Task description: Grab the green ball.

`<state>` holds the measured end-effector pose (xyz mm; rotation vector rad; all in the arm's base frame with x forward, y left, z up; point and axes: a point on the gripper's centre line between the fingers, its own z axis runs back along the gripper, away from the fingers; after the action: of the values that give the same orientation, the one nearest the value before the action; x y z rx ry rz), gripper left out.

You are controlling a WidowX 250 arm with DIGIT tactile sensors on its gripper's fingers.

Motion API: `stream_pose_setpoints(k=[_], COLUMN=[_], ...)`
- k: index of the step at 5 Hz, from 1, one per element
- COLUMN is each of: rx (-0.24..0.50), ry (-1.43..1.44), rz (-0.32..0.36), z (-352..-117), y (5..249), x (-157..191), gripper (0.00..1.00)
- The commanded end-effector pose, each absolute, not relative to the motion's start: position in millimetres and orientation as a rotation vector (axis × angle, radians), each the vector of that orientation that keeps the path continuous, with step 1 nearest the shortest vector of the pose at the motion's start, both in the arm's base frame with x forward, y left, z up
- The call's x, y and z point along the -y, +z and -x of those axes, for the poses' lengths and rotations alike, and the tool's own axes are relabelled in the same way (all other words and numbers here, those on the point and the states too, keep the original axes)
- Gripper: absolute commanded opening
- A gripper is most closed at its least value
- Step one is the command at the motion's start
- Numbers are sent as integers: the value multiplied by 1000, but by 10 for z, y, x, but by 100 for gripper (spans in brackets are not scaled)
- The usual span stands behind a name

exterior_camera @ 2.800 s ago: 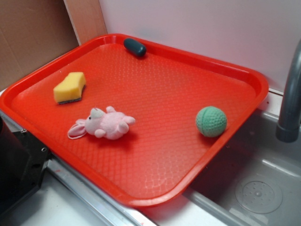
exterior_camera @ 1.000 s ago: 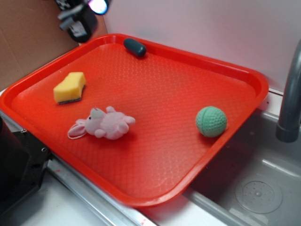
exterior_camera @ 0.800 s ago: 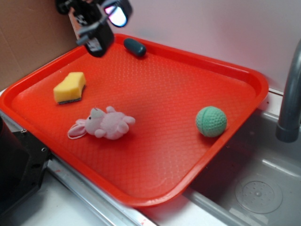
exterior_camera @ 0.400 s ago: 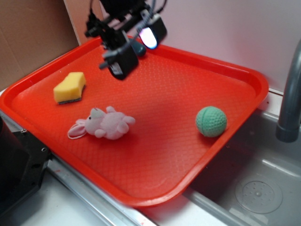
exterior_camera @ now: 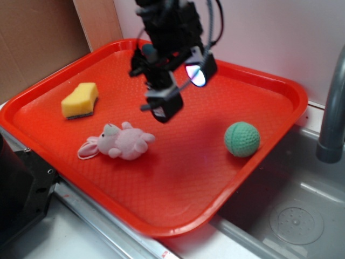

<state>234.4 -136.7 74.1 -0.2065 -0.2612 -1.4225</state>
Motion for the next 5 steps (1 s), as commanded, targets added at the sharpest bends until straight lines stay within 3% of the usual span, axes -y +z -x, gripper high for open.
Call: stream_pose_setpoints(k=[1, 3, 4, 5], rx=[261, 206, 204, 198], ry=[-1466, -1403, -1404, -1407], rz=[202, 208, 198, 201], z=[-2346, -2570, -2568, -2529], y=[598, 398, 377, 366], x=[1842, 1930, 1936, 1940], gripper=[100, 100, 0, 0])
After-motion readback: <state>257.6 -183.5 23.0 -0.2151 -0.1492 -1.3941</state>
